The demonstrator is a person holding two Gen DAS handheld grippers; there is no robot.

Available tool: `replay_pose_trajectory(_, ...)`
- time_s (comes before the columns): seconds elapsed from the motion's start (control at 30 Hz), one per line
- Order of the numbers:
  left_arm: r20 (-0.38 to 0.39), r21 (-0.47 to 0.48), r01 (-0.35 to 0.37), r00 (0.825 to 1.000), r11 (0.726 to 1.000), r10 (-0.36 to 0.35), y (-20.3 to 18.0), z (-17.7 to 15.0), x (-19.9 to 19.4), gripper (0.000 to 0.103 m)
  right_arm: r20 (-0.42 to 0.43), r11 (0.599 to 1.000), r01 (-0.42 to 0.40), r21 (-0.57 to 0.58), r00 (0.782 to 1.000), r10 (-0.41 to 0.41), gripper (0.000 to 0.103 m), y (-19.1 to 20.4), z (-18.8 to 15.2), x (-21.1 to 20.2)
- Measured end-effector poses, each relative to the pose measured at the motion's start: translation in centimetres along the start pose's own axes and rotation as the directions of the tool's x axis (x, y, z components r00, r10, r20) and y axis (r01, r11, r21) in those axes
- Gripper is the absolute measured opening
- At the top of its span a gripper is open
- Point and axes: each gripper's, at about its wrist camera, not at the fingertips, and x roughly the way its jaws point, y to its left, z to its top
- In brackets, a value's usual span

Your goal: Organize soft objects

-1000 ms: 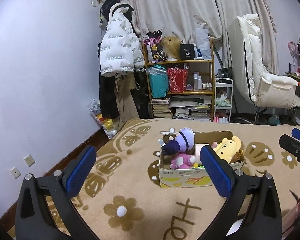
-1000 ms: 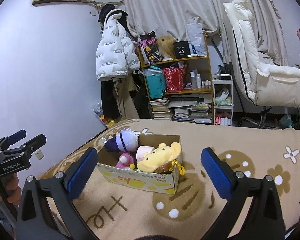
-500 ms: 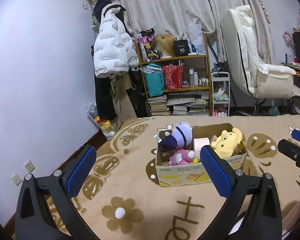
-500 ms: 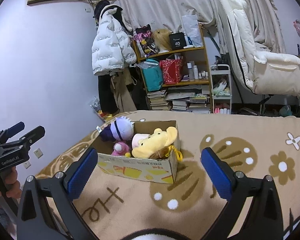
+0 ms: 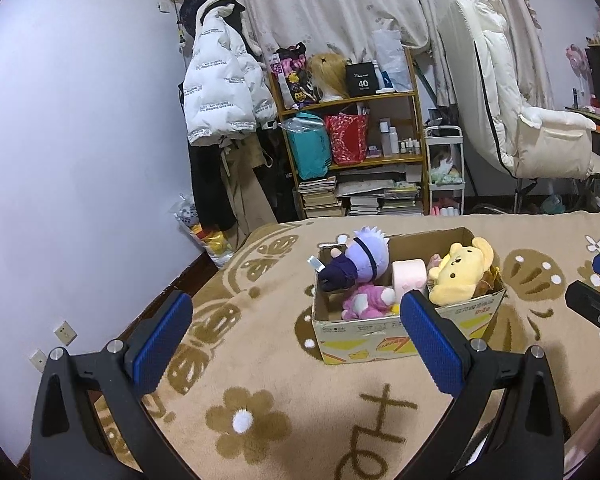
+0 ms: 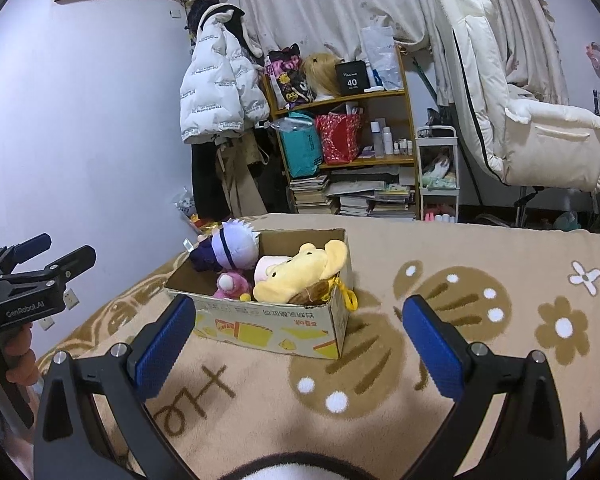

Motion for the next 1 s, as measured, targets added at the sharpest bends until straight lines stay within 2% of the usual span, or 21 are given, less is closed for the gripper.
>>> replay_pose_trajectory(0.2, 0.023, -0.016, -0.002, 1.0, 1.0, 0.002, 0.2, -0.06, -0.33, 0.103, -0.005, 1.0, -0.001, 0.0, 1.0, 0.001, 0.103, -0.03, -0.21, 0.15)
replay_pose_trajectory(1.0, -0.014, -0.013, 0.033, 0.999, 0.999, -0.033, -0.43, -0.73, 0.18, 0.103, -0.012, 1.0, 0.001, 0.003, 1.0, -0.001, 0.103, -0.12, -0.33, 0.37)
